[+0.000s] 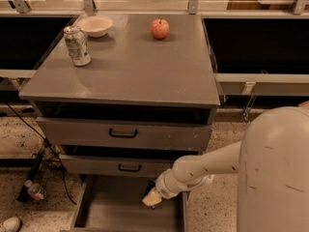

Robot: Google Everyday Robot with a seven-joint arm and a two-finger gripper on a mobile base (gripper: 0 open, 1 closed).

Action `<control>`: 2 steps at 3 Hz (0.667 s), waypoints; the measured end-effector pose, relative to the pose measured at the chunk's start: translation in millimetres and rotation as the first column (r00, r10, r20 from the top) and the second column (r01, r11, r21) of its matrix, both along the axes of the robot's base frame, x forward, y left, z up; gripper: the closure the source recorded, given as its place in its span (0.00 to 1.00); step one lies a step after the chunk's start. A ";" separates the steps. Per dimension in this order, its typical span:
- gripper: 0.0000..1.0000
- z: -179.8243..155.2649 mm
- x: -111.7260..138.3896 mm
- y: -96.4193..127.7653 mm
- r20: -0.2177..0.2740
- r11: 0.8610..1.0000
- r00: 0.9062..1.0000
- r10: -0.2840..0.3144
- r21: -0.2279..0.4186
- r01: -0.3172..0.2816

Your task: Place rxbar blueberry into bottom drawer

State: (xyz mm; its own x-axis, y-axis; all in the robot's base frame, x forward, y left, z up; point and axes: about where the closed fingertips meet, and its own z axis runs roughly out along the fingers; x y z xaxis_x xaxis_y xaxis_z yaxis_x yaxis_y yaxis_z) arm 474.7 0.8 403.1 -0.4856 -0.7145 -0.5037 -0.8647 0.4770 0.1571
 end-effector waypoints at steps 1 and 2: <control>1.00 -17.8 -1.0 -1.4 0.012 0.999 0.999 -0.037 -0.004 0.037; 1.00 -17.9 -1.0 -1.4 0.012 0.999 0.999 -0.038 -0.004 0.038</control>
Offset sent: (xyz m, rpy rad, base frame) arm -0.0021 -0.0014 -0.0159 -0.0041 -0.0061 -0.0313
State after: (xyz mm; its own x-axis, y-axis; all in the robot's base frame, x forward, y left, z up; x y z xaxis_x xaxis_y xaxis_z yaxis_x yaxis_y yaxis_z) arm 473.8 -0.6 385.2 -0.5064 -0.6979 -0.5064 -0.8479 0.5098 0.1453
